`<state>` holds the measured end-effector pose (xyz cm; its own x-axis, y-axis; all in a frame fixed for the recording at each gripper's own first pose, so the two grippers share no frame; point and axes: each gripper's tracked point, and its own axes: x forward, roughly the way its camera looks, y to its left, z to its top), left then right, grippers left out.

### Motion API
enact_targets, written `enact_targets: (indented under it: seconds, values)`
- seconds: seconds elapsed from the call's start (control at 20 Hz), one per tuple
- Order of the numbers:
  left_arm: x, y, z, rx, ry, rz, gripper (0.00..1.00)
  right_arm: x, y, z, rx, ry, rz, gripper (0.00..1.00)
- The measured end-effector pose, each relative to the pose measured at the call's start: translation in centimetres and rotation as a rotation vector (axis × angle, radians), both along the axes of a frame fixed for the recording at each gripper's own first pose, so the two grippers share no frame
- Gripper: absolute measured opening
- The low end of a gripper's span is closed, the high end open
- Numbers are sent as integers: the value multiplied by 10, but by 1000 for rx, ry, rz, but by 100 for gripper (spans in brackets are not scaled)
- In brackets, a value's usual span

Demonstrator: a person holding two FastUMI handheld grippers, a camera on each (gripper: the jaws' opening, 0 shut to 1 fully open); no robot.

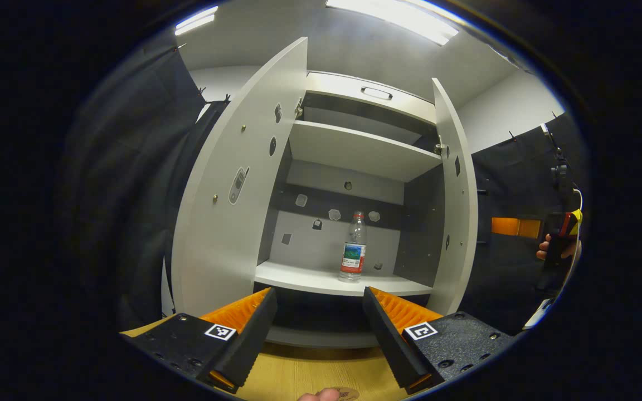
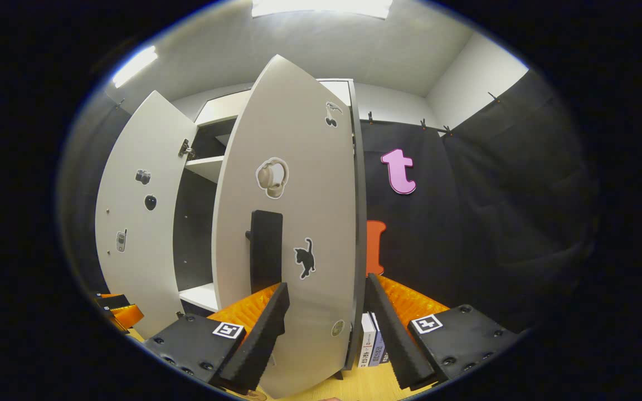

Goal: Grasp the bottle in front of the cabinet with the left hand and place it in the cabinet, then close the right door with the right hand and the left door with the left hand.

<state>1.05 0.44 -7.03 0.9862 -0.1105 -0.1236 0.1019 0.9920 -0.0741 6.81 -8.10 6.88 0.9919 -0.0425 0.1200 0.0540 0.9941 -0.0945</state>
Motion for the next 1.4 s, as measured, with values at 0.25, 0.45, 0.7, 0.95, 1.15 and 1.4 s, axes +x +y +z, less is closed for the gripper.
enact_targets:
  seconds: [0.25,0.45,0.7,0.95,1.15,1.4]
  values:
    - [-3,18,-1,1,3,43,94,27,24,-14,14,28,53,86]
    - [-9,30,2,0,0,70,94,58,41,-41,44,93,81,94]
    - [-20,50,18,10,-36,136,95,85,36,-49,17,134,54,92]
    - [-46,86,53,87,-110,265,94,93,40,-50,8,123,71,92]
    - [-69,129,79,110,-150,408,94,85,43,-54,10,133,83,93]
    - [-64,186,99,184,-127,524,94,52,47,-51,-11,120,95,93]
